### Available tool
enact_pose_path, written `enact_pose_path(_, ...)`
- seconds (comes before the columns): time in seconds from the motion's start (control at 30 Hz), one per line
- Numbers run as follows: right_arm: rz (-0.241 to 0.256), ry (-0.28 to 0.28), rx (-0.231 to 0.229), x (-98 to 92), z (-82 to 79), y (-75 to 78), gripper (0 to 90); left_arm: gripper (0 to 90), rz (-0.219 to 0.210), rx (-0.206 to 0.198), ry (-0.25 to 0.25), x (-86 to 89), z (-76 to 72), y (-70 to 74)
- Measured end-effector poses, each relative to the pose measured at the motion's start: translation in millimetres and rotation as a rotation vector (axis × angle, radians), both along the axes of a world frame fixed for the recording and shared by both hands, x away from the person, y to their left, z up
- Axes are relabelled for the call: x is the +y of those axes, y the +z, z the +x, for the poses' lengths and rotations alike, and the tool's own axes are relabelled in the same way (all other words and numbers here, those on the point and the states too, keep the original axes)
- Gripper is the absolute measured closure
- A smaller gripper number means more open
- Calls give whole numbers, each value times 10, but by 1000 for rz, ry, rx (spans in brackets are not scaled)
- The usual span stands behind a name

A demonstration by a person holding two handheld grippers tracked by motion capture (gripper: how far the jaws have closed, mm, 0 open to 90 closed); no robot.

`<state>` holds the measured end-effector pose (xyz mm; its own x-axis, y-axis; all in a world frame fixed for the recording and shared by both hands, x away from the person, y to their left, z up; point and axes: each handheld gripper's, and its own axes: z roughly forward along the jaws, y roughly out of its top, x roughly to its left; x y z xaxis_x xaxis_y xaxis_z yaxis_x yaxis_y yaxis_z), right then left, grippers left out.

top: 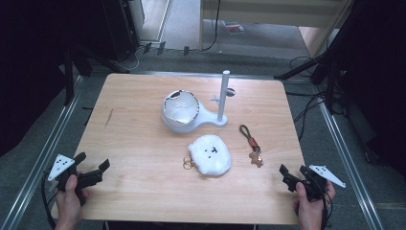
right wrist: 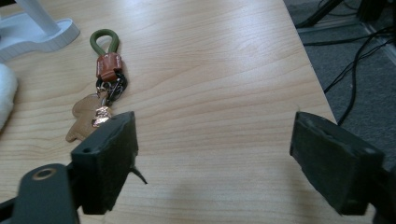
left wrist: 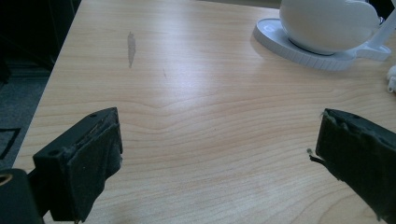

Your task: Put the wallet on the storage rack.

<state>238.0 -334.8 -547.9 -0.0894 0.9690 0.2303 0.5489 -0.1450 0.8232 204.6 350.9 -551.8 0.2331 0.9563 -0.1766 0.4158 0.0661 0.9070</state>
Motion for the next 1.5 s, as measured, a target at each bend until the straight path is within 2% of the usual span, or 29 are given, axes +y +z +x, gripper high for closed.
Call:
enact_pose_path(0.13,-27,21,-2,46,-3,29,183,13,-2,0,1,0,1,0)
enact_pose_path(0.2,-10,38,-8,72,-6,59,194,14,-3,0,1,-1,1,0)
enact_pose_path(0.33,-28,66,-22,156,-15,131,210,14,-3,4,-1,-1,7,0)
enact_pose_path(0.4,-51,99,-27,274,-24,210,251,47,0,12,-4,-4,18,0)
enact_pose_path(0.6,-79,159,-24,512,-26,338,236,48,2,13,-9,-4,20,0)
enact_pose_path(0.67,-75,163,-14,549,-24,352,224,48,2,14,-9,-3,21,0)
enact_pose_path(0.77,-79,199,18,647,-5,388,209,48,2,13,-10,-5,22,-1)
enact_pose_path(0.83,-108,244,48,767,2,426,155,48,3,13,-9,-6,21,-1)
enact_pose_path(0.87,-108,244,48,767,2,426,155,48,2,12,-10,-6,22,-1)
enact_pose_path(1.0,-174,309,82,974,-3,479,140,48,1,13,-11,-3,22,-1)
enact_pose_path(1.07,-185,319,89,1005,-3,486,139,48,1,13,-11,-5,22,-1)
enact_pose_path(1.1,-211,349,111,1095,1,508,135,50,2,12,-11,-6,22,-1)
enact_pose_path(1.2,-210,378,130,1170,12,530,125,54,4,12,-10,-7,21,-1)
enact_pose_path(1.23,-214,392,137,1205,21,539,99,54,4,12,-11,-6,21,-1)
enact_pose_path(1.27,-209,421,150,1278,42,553,31,55,4,12,-11,-6,21,-1)
enact_pose_path(1.33,-204,433,160,1315,53,557,6,55,4,11,-11,-6,21,-1)
enact_pose_path(1.4,-199,470,188,1421,89,550,0,55,4,12,-11,-6,21,-1)
enact_pose_path(1.5,-200,485,210,1496,118,533,0,55,4,12,-12,-6,22,-1)
